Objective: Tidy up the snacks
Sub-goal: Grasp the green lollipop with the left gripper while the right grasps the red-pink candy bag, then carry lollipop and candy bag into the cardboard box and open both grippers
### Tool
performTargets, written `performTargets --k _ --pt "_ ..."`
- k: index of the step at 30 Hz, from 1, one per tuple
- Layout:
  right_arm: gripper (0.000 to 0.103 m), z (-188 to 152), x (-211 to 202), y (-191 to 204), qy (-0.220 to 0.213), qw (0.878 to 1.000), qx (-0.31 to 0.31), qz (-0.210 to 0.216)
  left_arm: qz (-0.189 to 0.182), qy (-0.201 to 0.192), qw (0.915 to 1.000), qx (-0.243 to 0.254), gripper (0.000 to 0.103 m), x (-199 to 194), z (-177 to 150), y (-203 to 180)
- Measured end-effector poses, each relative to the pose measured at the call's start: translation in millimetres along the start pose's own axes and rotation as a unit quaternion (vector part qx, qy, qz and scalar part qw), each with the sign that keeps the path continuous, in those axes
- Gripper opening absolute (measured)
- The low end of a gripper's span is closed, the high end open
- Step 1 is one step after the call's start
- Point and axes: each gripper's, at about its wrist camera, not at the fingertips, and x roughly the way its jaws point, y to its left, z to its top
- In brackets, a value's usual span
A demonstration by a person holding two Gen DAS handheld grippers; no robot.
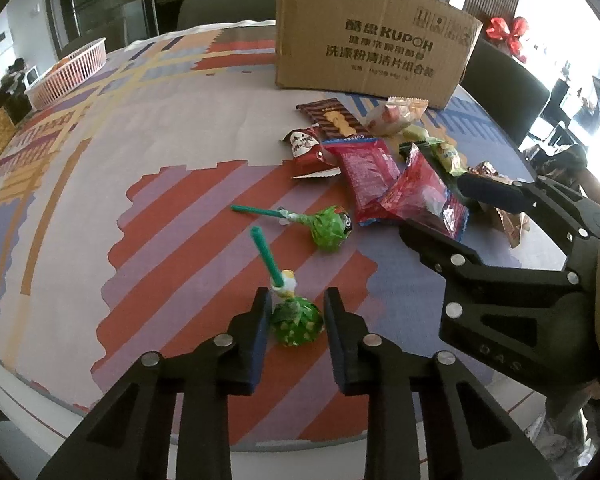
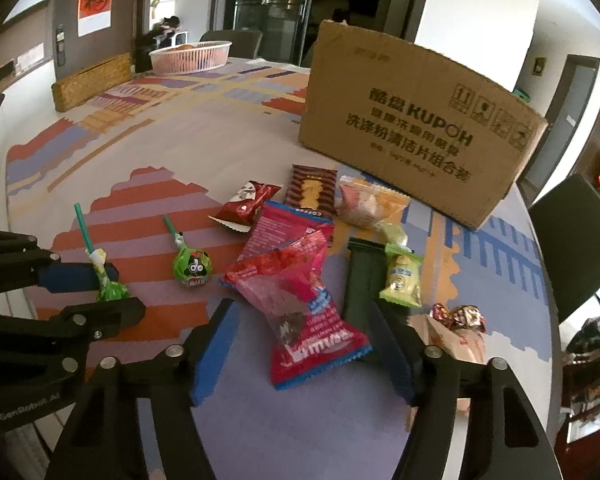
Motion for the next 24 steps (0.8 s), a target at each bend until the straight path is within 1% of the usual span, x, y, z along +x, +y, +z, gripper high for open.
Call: performTargets --k 2,4,6,9,13,21,24 --pt "0.062 1.3 3.4 0.5 0.004 1.0 0.002 0.006 -0.001 -0.001 1.0 0.0 0.026 0.3 0.1 0.4" --pt "0.057 2.2 5.3 0.3 0.005 1.0 0.004 0.009 -0.003 -0.003 1.0 0.001 0.026 0.5 -0.1 0.0" --pt "0.047 2.3 7.1 1.6 0.006 1.0 0.003 0.012 -0.005 -0.004 1.0 0.002 0.026 0.8 -0.1 0.0" --pt "0.036 2.6 9.3 1.6 0.01 1.0 0.005 0.014 -0.01 -0.01 0.9999 0.002 0.026 0.0 0.8 0.1" --pt "0.033 1.1 6.4 0.7 0.008 1.0 0.012 0.019 -0.012 -0.026 0.9996 0.005 0.025 -5.2 2.5 -1.2" --pt "0.032 -0.6 -10.4 -2.3 -0.008 0.999 0.039 0.024 -0.02 -0.063 0.9977 0.015 0.025 -24.4 10.3 -6.4" --pt "0.032 0.1 -18.9 -4.8 -0.018 0.998 0.05 0.023 -0.022 -0.083 0.9961 0.021 0.025 -34.5 16.3 -9.4"
